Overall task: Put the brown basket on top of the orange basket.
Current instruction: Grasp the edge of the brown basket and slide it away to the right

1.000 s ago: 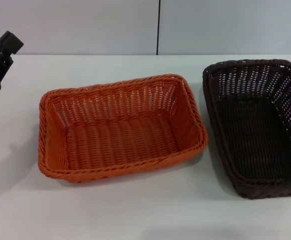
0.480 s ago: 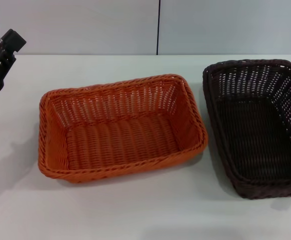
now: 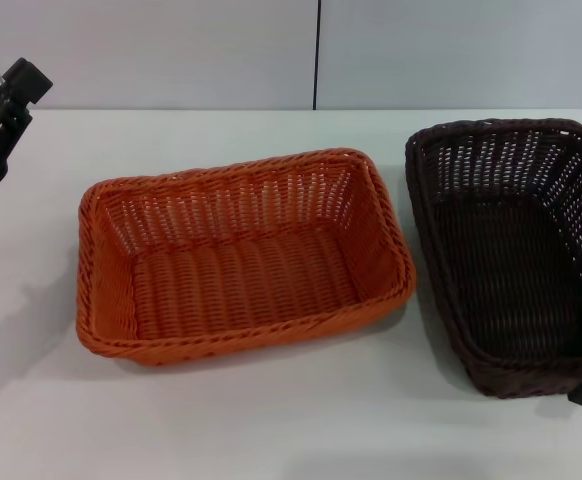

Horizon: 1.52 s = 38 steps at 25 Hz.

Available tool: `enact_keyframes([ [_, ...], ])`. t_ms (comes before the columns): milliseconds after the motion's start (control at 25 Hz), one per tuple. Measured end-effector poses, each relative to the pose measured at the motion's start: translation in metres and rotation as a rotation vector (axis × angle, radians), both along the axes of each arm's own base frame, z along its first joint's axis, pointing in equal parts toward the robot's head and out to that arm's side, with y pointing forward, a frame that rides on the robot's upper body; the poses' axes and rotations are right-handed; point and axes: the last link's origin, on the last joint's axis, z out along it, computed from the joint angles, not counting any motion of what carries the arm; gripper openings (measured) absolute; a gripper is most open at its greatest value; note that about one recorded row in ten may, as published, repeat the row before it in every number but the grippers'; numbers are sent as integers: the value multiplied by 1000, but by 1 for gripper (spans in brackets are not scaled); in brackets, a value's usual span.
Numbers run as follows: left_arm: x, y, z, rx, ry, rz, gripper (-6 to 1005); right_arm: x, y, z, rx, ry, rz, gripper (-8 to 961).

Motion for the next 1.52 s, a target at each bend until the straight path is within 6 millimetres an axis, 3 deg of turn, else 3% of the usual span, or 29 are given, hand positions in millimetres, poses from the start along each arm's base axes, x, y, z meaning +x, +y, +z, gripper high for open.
enact_keyframes([
  [240,0,-1,0,1,-1,-1,123,-2,1,-8,-12,-18,20,573],
  [520,-1,-2,1,3,-3,2,123,-1,3,-10,-2,-28,28,436],
  [1000,-4,-3,2,11,-7,12,122,1,4,-13,13,-23,31,294],
  [1520,-5,-4,2,12,-9,17,122,-12,3,-4,30,53,52,283],
])
